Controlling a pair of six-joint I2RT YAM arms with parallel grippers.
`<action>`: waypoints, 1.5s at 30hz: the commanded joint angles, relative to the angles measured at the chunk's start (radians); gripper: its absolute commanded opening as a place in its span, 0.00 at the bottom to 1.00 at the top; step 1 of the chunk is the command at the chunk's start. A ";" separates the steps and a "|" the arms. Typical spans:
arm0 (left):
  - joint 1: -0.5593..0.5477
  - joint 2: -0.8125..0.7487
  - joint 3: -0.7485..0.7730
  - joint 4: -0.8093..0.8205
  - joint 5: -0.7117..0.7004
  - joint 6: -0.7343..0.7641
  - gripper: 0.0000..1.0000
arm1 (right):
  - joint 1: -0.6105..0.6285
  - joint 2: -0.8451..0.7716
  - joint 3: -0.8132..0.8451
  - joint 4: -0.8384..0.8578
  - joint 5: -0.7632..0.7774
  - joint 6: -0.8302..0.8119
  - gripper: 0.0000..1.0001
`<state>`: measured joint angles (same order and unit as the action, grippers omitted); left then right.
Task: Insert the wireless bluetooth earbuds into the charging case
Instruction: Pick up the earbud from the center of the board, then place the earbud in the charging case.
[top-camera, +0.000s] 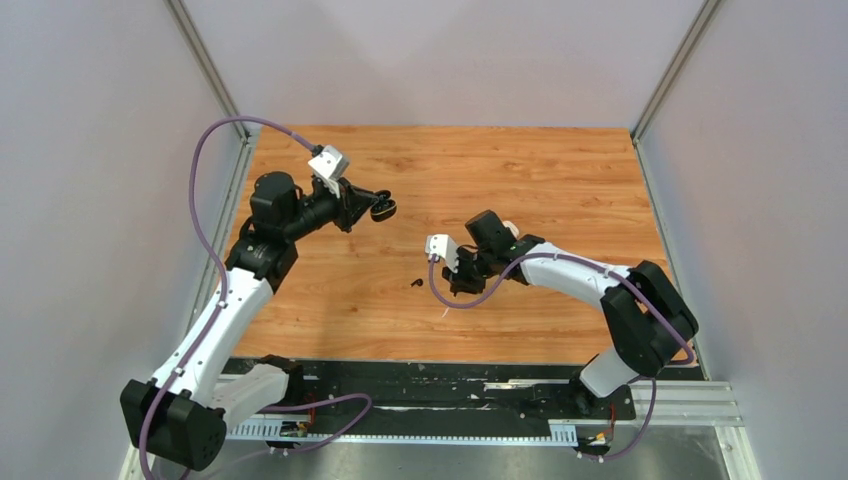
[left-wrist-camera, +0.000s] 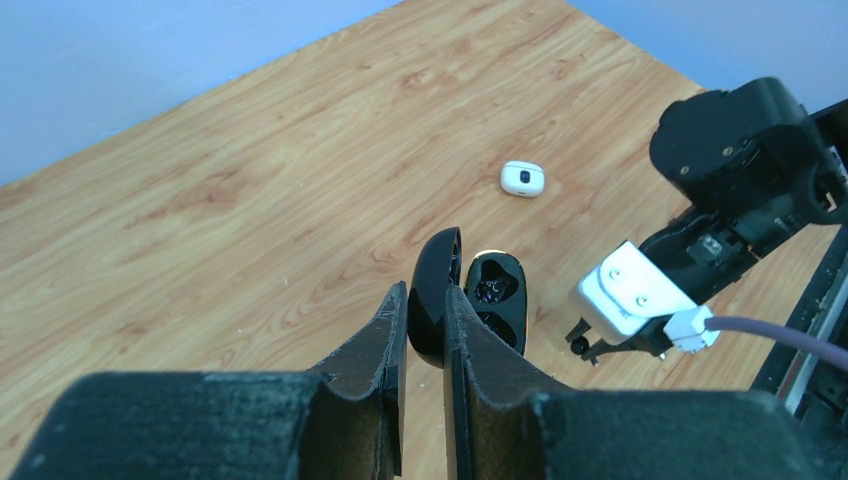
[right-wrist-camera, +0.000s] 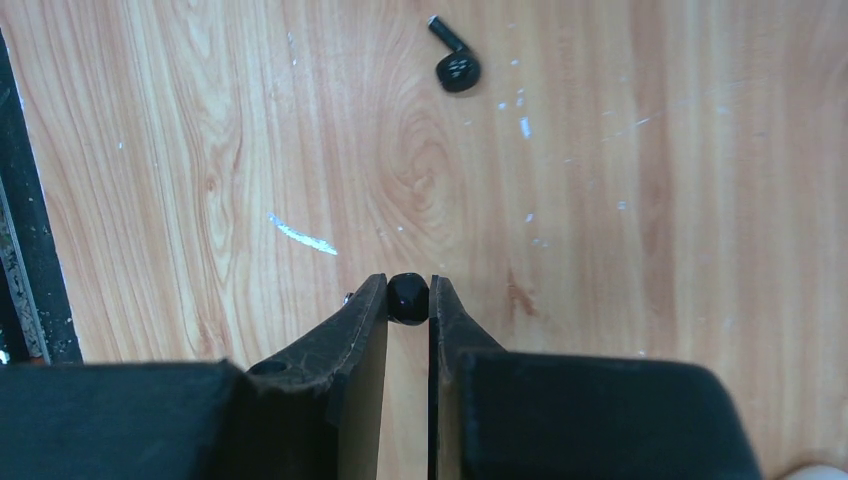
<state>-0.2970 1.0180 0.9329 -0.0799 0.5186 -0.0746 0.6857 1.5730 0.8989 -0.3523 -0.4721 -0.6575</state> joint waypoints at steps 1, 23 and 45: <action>0.016 0.006 0.051 -0.004 0.025 0.047 0.00 | -0.010 -0.047 0.061 -0.024 -0.011 -0.008 0.00; 0.033 0.113 0.224 -0.103 0.146 0.034 0.00 | -0.118 -0.313 0.478 -0.106 -0.081 0.080 0.00; -0.009 0.133 0.242 -0.003 0.340 -0.112 0.00 | 0.047 -0.269 0.550 0.115 -0.118 -0.234 0.00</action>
<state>-0.2932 1.1809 1.1271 -0.0879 0.8387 -0.1814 0.7017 1.3003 1.4403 -0.3317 -0.6262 -0.7959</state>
